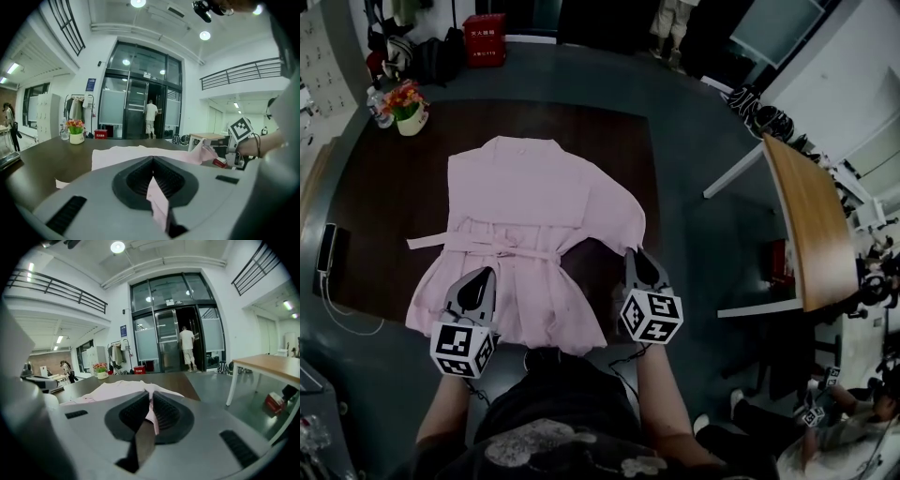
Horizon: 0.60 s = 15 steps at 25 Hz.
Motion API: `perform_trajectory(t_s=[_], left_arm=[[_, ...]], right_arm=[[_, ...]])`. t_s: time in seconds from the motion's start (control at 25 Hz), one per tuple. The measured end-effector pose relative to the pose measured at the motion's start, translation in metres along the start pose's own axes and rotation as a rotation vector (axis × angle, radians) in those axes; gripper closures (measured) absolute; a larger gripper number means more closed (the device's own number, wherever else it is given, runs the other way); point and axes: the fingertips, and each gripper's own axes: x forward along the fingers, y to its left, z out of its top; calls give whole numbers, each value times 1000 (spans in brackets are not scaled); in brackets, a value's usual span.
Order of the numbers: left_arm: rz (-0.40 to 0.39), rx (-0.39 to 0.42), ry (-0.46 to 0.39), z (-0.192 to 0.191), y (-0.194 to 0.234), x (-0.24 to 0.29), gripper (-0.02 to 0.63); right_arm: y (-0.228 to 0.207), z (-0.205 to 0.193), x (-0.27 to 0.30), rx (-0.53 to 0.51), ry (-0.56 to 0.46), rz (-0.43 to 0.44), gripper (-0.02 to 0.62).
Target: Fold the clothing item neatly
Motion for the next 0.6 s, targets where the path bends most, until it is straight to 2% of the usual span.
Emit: perform_trajectory(t_s=[0.12, 0.28, 0.4, 0.6], left_arm=[[26, -7, 6, 0, 1, 3, 595], [74, -7, 10, 10, 0, 6, 595], [121, 8, 14, 18, 6, 6, 595], [187, 11, -22, 33, 27, 2, 595]], right_arm=[[-11, 2, 3, 11, -4, -6, 578], [-28, 26, 11, 22, -45, 3, 578], [-31, 48, 17, 37, -83, 47, 578], [-18, 90, 31, -8, -134, 105, 578]])
